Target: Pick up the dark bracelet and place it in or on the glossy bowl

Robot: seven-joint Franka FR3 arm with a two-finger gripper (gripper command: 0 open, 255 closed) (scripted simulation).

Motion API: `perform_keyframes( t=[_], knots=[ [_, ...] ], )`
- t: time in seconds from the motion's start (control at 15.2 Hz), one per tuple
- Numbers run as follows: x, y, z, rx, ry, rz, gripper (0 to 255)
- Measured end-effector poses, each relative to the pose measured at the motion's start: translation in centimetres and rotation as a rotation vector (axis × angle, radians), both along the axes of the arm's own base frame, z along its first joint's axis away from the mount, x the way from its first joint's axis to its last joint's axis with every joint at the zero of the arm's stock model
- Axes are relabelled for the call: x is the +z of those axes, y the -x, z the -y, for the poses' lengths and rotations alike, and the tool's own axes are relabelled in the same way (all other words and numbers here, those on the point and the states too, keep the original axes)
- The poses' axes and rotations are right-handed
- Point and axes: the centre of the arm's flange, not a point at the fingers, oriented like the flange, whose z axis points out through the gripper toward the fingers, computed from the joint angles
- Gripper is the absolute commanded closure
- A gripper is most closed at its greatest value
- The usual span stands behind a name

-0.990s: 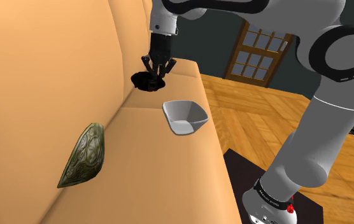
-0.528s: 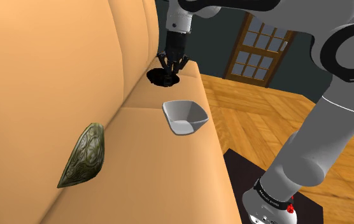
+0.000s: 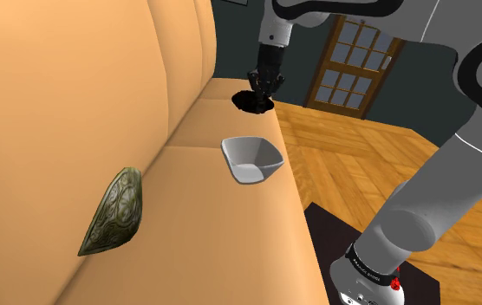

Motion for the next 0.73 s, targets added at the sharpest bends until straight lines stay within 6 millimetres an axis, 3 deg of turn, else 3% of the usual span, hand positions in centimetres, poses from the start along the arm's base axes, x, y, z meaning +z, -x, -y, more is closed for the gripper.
perform_keyframes(
  t=[0.2,0.73],
  knots=[
    [-0.9,0.1,1.2,0.001,0.0,0.0,255],
    [-4.8,0.1,1.3,0.002,-0.001,0.0,255]
  ],
)
